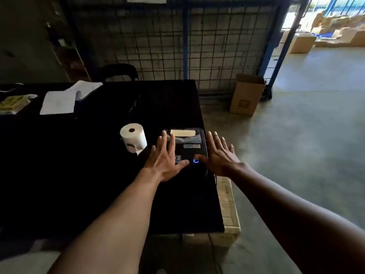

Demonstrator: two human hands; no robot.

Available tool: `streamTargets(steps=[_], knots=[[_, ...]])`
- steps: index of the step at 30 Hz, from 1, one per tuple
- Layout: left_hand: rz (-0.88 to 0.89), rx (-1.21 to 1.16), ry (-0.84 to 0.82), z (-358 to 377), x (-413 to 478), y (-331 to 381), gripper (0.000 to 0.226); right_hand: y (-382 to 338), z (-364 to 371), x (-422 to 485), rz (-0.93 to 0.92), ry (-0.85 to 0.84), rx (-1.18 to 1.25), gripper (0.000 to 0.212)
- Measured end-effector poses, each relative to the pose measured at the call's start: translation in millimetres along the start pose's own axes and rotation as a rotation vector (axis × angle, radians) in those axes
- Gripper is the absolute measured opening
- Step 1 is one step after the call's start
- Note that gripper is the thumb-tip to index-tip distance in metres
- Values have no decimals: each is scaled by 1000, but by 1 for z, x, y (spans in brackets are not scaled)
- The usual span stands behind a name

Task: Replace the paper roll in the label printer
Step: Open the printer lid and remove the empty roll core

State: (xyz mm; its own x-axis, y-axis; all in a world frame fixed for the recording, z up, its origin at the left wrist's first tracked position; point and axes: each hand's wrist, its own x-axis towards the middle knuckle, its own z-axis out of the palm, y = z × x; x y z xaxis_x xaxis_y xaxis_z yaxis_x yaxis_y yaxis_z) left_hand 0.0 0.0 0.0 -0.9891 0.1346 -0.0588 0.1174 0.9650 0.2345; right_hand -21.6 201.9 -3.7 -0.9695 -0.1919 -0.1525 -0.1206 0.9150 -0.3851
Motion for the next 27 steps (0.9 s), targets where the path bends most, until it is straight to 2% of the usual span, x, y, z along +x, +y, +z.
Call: streamTargets(steps=[3,5,7,10,12,15,21,27], knots=[[-79,-43,-173,24,-8,-10,121,11,27,-4,60,-102,57,123],[-141,-224,-161,43,-14,-18,127,19,47,-8,102,-117,188,125],[-190,-394,-46,58,-16,-21,123,21,62,-10,135,-53,286,108],[-251,-511,136,70,-14,-21,109,19,77,-12,137,69,370,68],[-281,-543,198,74,-10,-21,105,15,79,-13,146,136,456,56],[-297,-526,220,77,-8,-23,105,11,78,-11,172,203,558,59],[-321,-537,235,79,-7,-24,106,11,77,-12,183,202,638,59],[-330,-555,278,80,-7,-25,106,10,82,-15,194,220,704,77]])
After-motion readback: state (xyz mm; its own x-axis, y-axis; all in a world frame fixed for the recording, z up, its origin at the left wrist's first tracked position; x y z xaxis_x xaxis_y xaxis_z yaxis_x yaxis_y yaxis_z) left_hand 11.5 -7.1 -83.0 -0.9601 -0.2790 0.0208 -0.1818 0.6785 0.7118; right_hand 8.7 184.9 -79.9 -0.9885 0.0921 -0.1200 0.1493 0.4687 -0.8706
